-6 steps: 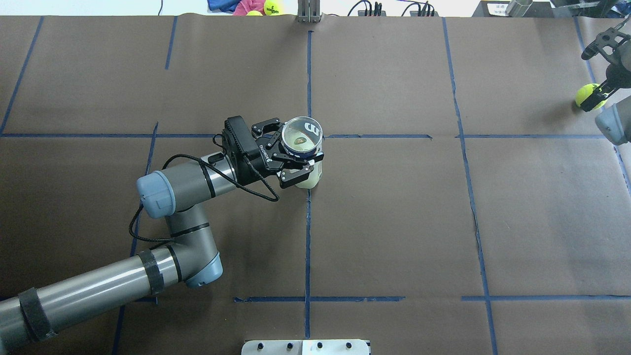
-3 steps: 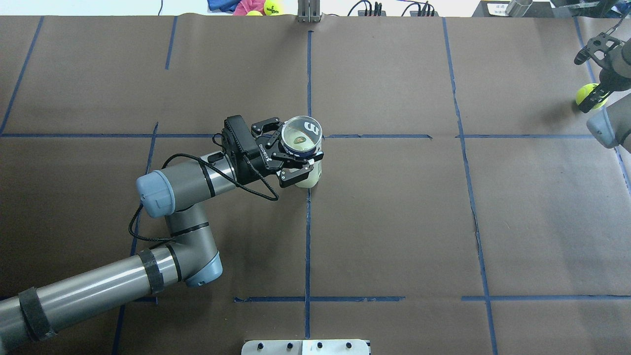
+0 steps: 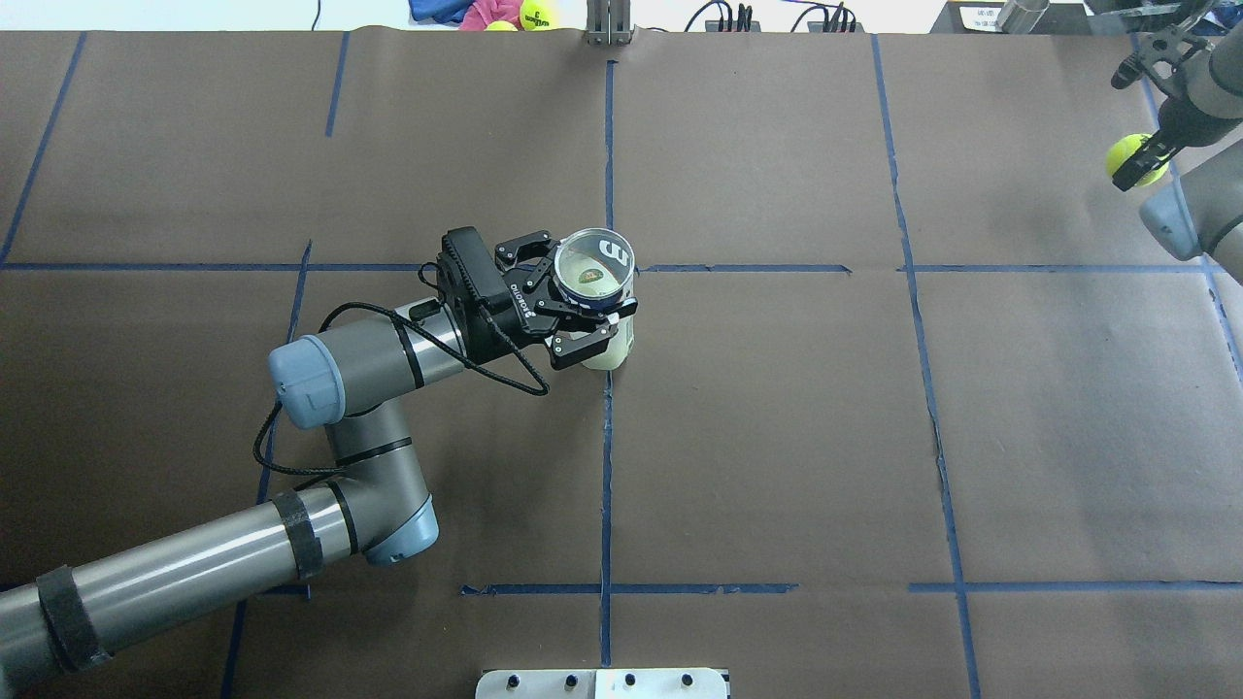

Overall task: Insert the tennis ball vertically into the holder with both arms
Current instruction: 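Grasp the second tennis ball with the right gripper and lift it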

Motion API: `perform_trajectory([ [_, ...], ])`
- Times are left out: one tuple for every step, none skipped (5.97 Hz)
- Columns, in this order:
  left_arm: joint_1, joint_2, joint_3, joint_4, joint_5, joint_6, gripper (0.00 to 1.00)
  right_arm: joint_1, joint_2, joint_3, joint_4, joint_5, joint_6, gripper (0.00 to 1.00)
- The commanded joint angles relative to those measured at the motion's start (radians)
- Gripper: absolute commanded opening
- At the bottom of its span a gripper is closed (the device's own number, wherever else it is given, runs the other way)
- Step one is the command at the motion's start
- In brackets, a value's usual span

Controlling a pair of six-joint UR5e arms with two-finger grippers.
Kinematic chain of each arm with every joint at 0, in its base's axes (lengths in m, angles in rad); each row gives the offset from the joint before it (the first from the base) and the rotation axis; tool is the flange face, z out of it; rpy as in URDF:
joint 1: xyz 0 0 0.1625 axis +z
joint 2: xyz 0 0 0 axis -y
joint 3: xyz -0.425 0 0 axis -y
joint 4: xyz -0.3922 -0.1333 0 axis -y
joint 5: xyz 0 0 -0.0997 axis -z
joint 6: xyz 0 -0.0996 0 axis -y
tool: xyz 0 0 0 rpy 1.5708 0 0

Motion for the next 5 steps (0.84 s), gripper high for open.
perform_trajectory([
  [0.002,0.000,0.000,0.000,0.000,0.000,0.84,-0.008,0.003,0.245,-0.195,0.079,0.219,0.03],
  [0.002,-0.002,0.000,0.000,0.000,-0.002,0.84,-0.052,0.003,0.370,-0.260,0.110,0.350,0.03],
  [0.002,-0.002,0.000,0.000,0.000,-0.003,0.84,-0.119,0.003,0.511,-0.331,0.110,0.522,0.03],
  [0.002,-0.003,0.000,0.000,0.000,-0.003,0.84,-0.189,0.033,0.637,-0.426,0.107,0.668,0.02],
  [0.002,-0.005,0.000,0.000,0.000,-0.003,0.84,-0.248,0.114,0.733,-0.565,0.104,0.806,0.02],
])
